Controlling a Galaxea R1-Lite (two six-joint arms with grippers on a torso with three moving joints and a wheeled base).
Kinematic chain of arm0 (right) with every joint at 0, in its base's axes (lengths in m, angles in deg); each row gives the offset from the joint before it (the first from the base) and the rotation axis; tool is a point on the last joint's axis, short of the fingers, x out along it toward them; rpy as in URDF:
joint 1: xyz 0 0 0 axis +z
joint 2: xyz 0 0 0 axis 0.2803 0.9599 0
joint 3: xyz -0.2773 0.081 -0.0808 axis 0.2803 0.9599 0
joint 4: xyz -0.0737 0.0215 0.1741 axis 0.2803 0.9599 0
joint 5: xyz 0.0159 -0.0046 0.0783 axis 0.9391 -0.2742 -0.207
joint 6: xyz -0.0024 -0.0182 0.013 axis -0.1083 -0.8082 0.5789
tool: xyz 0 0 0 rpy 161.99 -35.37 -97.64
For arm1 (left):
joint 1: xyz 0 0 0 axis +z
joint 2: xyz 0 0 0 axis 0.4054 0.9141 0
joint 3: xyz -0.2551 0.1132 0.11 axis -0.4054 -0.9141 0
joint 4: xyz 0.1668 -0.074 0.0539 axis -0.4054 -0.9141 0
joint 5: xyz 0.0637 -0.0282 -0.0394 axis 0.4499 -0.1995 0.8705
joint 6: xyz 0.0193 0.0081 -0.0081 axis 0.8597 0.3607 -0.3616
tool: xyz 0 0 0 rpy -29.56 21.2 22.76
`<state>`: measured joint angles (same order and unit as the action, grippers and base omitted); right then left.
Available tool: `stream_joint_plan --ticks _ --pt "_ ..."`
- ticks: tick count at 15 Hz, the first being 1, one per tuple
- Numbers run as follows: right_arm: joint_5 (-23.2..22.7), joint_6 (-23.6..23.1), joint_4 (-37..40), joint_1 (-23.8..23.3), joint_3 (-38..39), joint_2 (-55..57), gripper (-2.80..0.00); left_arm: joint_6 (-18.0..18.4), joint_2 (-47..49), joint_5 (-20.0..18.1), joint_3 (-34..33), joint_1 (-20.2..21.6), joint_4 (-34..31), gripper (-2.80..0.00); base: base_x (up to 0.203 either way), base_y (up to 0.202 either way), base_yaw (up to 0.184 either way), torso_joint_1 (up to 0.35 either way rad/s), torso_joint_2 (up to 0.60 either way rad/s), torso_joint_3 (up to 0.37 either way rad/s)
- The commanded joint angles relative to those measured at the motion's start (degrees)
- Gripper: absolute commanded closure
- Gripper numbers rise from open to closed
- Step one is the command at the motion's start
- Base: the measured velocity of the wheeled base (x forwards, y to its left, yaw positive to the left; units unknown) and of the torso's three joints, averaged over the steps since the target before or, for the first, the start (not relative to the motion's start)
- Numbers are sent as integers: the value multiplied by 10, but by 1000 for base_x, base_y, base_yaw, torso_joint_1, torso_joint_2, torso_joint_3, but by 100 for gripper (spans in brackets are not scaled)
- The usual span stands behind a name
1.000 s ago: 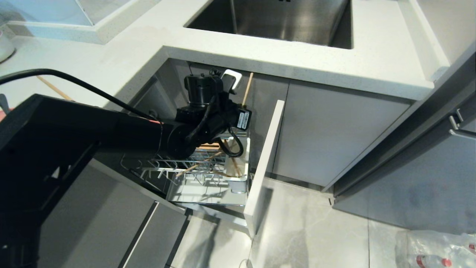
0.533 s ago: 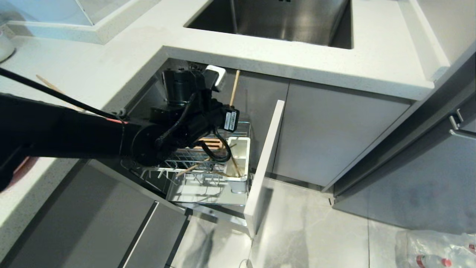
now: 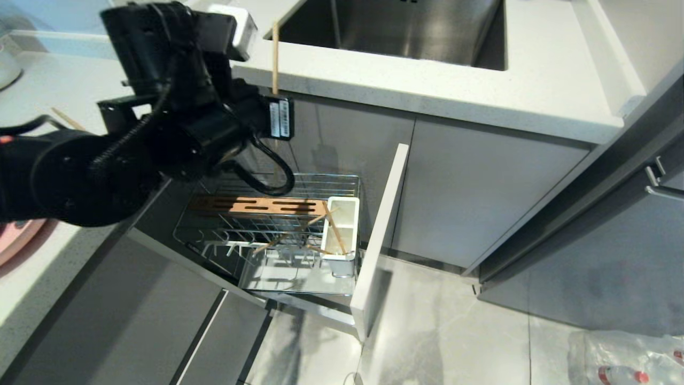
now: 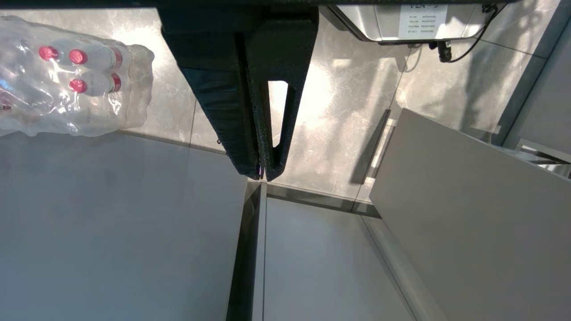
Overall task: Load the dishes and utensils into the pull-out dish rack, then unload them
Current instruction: Take the chopsticks out of the cupboard
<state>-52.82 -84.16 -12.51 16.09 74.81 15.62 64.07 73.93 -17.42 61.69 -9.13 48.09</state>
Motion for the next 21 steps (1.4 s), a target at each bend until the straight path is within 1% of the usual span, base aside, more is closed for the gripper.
stream_joint_plan --ticks 1,3,4,5,7,10,11,12,13,14,15,16,17,18,19,21 --pt "0 0 0 0 0 0 0 5 -54 29 4 -1 1 0 0 0 0 0 0 0" --pt "0 0 0 0 0 0 0 15 -89 80 21 4 1 0 0 0 0 0 0 0" --pt "0 0 0 0 0 1 0 19 -102 99 36 20 1 0 0 0 0 0 0 0" --pt "0 0 0 0 0 0 0 20 -111 111 51 43 0 0 0 0 0 0 0 0" --pt "0 0 0 0 0 1 0 21 -124 117 70 107 -1 0 0 0 0 0 0 0" --pt "4 0 0 0 0 0 0 16 -134 115 80 235 -1 0 0 0 0 0 0 0" --pt "0 0 0 0 0 0 0 7 -134 114 80 274 -6 0 0 0 0 0 0 0" --pt "0 0 0 0 0 1 0 -21 -132 112 82 305 -34 0 0 0 0 0 0 0" --pt "0 0 0 0 0 1 0 -63 -130 105 90 320 -83 0 0 0 0 0 0 0" --pt "1 0 0 0 0 0 0 -118 -126 93 105 328 -143 0 0 0 0 0 0 0" --pt "0 0 0 0 0 0 0 -175 -122 76 130 337 -198 0 0 0 0 0 0 0" --pt "0 0 0 0 0 1 0 -224 -116 58 157 346 -243 0 0 0 0 0 0 0" --pt "0 0 0 0 0 0 0 -273 -109 34 191 359 -288 0 0 0 0 0 0 0" --pt "0 0 0 0 0 0 0 -317 -100 -2 219 377 -330 0 0 0 0 0 0 0" --pt "1 0 0 0 0 0 0 -345 -91 -31 231 396 -348 0 0 0 0 0 0 0" --pt "0 0 0 0 0 1 0 -373 -78 -69 235 418 -354 0 0 0 0 0 0 0"
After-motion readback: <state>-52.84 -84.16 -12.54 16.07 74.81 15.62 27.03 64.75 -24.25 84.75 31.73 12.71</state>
